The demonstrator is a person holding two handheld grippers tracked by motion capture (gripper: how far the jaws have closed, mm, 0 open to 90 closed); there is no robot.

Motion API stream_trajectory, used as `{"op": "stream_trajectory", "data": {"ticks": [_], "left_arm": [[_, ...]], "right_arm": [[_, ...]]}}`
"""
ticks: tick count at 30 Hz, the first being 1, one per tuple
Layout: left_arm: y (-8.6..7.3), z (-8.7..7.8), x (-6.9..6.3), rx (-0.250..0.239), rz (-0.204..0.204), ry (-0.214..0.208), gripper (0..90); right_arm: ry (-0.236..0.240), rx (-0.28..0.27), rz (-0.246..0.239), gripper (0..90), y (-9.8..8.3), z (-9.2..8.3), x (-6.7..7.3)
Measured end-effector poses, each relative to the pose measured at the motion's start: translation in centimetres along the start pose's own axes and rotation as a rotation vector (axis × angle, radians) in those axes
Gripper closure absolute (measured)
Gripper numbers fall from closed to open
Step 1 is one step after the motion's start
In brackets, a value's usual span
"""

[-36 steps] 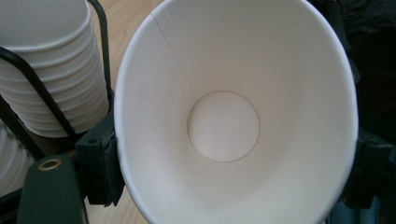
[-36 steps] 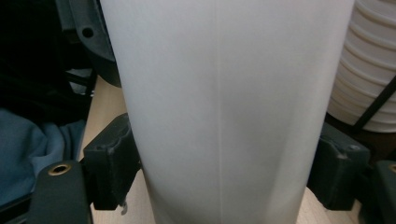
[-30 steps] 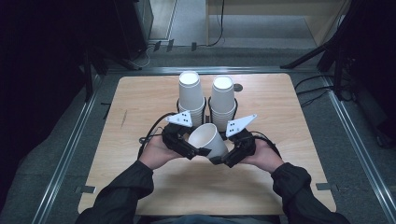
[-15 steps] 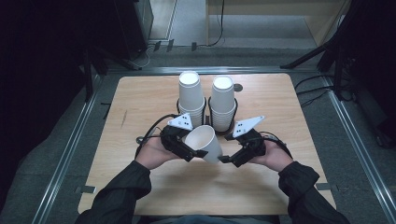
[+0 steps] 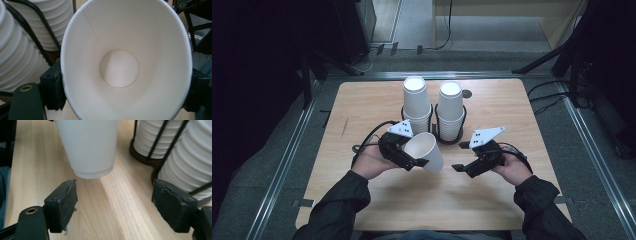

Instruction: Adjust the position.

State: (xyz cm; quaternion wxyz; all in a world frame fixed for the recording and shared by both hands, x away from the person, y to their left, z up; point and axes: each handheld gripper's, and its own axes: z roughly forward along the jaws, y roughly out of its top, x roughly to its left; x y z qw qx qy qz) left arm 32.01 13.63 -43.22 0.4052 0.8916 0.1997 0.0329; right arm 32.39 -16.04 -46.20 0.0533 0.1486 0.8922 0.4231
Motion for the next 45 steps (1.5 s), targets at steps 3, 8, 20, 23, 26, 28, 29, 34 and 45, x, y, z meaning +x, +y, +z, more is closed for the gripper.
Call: {"op": "stream_trajectory", "data": {"ticks": [3,8,20,23,26,28,29,34,45], "left_arm": [[-0.3,-0.4,0.4,-0.003,-0.016,0.009,15.0],[-0.9,-1.0,0.8,0.008,-0.036,0.039,14.6],[-2.2,-2.5,1.9,0.018,-0.090,0.093,14.6],[-2.7,-3.3,2.3,0.001,-0.111,0.112,14.5],[-3.1,-4.0,2.6,-0.005,-0.127,0.131,14.6],[-3.4,-4.5,2.9,-0.011,-0.137,0.144,14.6],[-3.5,-4.8,3.1,-0.015,-0.140,0.148,14.6],[-3.7,-5.8,3.9,-0.025,-0.155,0.177,14.6],[-5.5,-7.8,5.8,-0.022,-0.215,0.260,14.5]], "right_arm": [[-0.028,-0.001,0.026,20.8,-0.3,-0.4,-0.2],[-0.053,0.005,0.077,22.8,-1.0,-0.7,-1.2],[-0.118,0.009,0.109,23.7,-1.6,-0.7,-2.9],[-0.128,0.009,0.121,23.7,-1.6,-0.6,-3.2],[-0.128,0.013,0.125,23.7,-1.6,-0.5,-3.4],[-0.124,0.017,0.119,23.7,-1.5,-0.4,-3.4],[-0.124,0.019,0.120,23.7,-1.5,-0.4,-3.4],[-0.119,0.023,0.114,23.7,-1.4,-0.2,-3.5],[-0.119,0.023,0.107,23.7,-1.3,0.0,-3.4]]}}
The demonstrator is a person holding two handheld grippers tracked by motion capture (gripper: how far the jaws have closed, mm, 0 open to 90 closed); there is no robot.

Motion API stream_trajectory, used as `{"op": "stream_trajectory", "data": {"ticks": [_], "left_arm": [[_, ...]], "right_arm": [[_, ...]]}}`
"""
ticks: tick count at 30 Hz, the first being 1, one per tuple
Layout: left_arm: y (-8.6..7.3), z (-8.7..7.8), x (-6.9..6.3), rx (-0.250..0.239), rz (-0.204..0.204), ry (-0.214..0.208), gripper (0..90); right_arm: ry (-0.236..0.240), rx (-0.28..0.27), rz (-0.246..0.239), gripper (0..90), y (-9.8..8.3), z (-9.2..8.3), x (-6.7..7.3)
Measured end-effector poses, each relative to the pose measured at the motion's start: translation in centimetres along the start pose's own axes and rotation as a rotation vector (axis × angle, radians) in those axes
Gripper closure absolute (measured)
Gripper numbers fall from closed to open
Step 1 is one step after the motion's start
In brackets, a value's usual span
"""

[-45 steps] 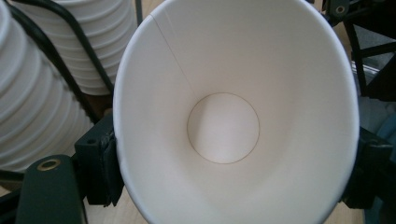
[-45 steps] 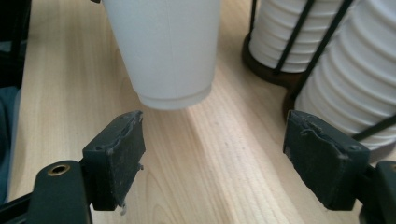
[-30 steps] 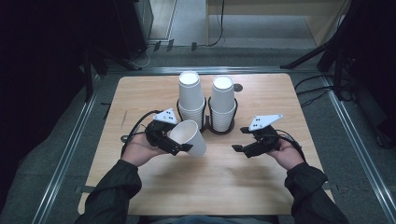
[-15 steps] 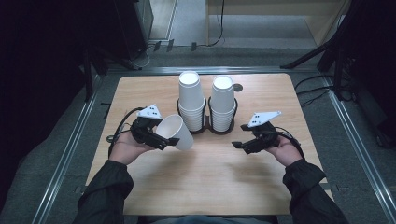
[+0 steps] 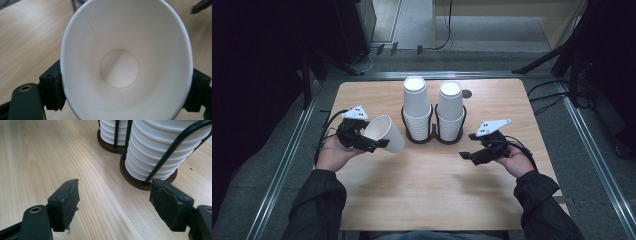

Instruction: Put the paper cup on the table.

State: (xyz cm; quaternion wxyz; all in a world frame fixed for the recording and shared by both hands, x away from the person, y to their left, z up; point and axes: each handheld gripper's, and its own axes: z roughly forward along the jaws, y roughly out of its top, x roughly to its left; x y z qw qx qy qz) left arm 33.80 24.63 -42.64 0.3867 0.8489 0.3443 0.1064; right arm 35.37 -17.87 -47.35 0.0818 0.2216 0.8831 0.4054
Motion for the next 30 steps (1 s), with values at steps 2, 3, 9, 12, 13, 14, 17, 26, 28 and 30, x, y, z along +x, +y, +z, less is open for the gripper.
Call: {"op": "stream_trajectory", "data": {"ticks": [2,3,9,12,13,14,17,26,28,30], "left_arm": [[-0.2,-0.2,0.5,-0.008,-0.011,0.015,14.5],[-0.2,-0.3,0.8,-0.010,-0.016,0.022,14.5],[-0.3,-0.7,2.2,-0.012,-0.052,0.088,14.4],[-0.4,-0.7,3.2,-0.010,-0.084,0.113,14.4],[-0.5,-0.6,3.5,-0.009,-0.092,0.112,14.3],[-0.5,-0.6,3.9,-0.010,-0.100,0.113,14.2],[-0.6,-0.3,4.8,-0.012,-0.122,0.113,14.0],[-0.6,0.9,6.5,0.036,-0.133,0.159,13.9],[-0.8,1.0,6.9,0.034,-0.146,0.175,13.9],[-1.1,1.2,7.3,0.040,-0.151,0.190,13.9]], "right_arm": [[0.003,-0.006,0.000,23.6,0.0,0.0,-0.1],[-0.006,-0.007,0.003,23.6,-0.1,-0.1,-0.2],[-0.026,-0.011,0.009,23.7,-0.6,-0.5,-0.5],[-0.028,-0.012,0.015,23.7,-0.7,-0.5,-0.6],[-0.029,-0.013,0.016,23.7,-0.8,-0.5,-0.7],[-0.030,-0.013,0.018,23.7,-0.9,-0.5,-0.7],[-0.037,-0.003,0.029,23.7,-1.3,-0.5,-0.9],[-0.037,0.000,0.037,23.7,-1.7,-0.5,-1.0],[-0.038,0.011,0.032,23.6,-1.7,-0.4,-0.9],[-0.039,0.020,0.025,23.6,-1.8,-0.3,-0.8]]}}
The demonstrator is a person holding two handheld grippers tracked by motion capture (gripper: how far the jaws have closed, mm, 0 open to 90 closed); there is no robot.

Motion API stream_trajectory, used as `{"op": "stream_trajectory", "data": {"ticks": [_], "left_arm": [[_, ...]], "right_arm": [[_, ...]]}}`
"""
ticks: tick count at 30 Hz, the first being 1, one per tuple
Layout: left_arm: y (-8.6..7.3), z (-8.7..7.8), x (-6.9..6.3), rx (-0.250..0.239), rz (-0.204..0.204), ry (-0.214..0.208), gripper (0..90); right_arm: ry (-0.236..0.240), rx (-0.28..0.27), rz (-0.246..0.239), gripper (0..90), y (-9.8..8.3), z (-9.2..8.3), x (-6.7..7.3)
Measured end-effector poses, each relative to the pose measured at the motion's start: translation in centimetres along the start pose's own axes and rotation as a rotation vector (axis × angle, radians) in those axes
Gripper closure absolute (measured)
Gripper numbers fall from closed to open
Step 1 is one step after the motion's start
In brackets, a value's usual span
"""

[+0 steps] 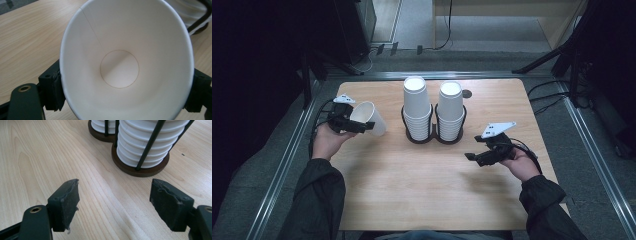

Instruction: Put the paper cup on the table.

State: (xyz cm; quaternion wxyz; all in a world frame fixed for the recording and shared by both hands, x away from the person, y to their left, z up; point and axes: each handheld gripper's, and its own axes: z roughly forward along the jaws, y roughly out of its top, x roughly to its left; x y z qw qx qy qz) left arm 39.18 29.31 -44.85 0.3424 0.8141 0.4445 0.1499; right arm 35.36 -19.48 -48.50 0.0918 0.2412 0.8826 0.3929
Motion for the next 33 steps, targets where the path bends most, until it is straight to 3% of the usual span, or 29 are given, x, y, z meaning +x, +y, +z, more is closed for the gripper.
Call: {"op": "stream_trajectory", "data": {"ticks": [7,11,19,25,33], "left_arm": [[-0.9,0.6,1.8,0.015,-0.071,0.045,13.4],[-1.1,1.1,2.1,0.031,-0.065,0.101,12.7],[-1.3,2.2,2.6,0.002,-0.081,0.147,11.5],[-1.2,2.6,2.4,-0.009,-0.073,0.167,9.8],[-0.8,2.9,2.6,0.004,-0.114,0.161,9.2]], "right_arm": [[-0.002,0.000,0.003,23.7,0.0,0.0,0.2],[-0.001,-0.005,0.004,23.6,-0.1,-0.3,0.3],[-0.018,-0.002,0.013,23.6,-0.5,-0.6,0.3],[-0.027,0.000,0.018,23.6,-0.7,-0.9,0.2],[-0.030,0.000,0.021,23.6,-0.8,-1.0,0.2]]}}
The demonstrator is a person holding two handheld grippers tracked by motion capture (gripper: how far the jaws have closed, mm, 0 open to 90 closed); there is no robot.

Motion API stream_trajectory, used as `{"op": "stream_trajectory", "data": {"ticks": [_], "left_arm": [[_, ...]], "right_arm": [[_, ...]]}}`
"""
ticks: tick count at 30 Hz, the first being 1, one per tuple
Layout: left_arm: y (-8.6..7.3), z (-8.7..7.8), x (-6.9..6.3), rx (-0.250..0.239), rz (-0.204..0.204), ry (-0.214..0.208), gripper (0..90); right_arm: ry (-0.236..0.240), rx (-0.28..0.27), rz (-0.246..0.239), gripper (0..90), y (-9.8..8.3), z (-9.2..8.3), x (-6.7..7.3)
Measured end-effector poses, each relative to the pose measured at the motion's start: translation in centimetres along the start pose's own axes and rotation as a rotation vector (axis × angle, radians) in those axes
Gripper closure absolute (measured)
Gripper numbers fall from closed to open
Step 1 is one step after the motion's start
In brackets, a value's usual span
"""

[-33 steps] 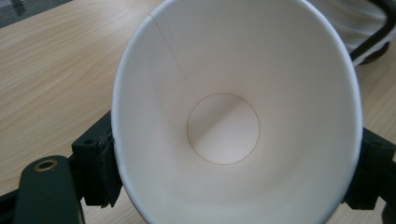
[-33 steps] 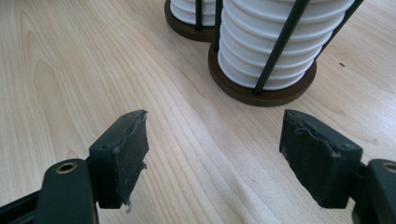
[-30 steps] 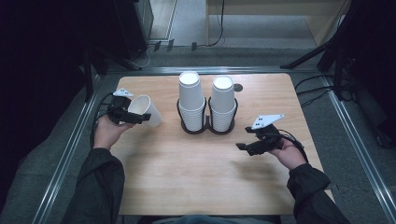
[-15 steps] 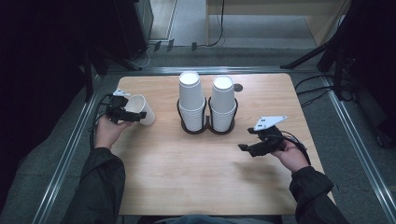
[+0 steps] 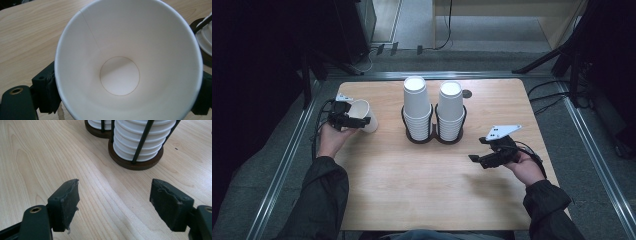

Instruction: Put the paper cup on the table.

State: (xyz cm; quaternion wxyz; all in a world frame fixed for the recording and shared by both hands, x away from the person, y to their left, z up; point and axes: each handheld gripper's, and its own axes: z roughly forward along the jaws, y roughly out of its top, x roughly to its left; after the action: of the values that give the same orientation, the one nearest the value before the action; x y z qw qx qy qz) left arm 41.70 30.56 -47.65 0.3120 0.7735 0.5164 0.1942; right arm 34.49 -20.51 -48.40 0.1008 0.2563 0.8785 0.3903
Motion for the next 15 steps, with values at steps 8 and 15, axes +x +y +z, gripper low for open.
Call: {"op": "stream_trajectory", "data": {"ticks": [8,15], "left_arm": [[1.1,0.8,-1.1,0.095,0.052,0.021,13.4],[1.2,1.2,-1.3,0.104,0.040,0.003,9.2]], "right_arm": [[0.001,-0.002,-0.004,23.7,-0.2,-0.1,-0.1],[-0.003,0.008,-0.002,23.6,-0.3,-0.2,-0.1]]}}
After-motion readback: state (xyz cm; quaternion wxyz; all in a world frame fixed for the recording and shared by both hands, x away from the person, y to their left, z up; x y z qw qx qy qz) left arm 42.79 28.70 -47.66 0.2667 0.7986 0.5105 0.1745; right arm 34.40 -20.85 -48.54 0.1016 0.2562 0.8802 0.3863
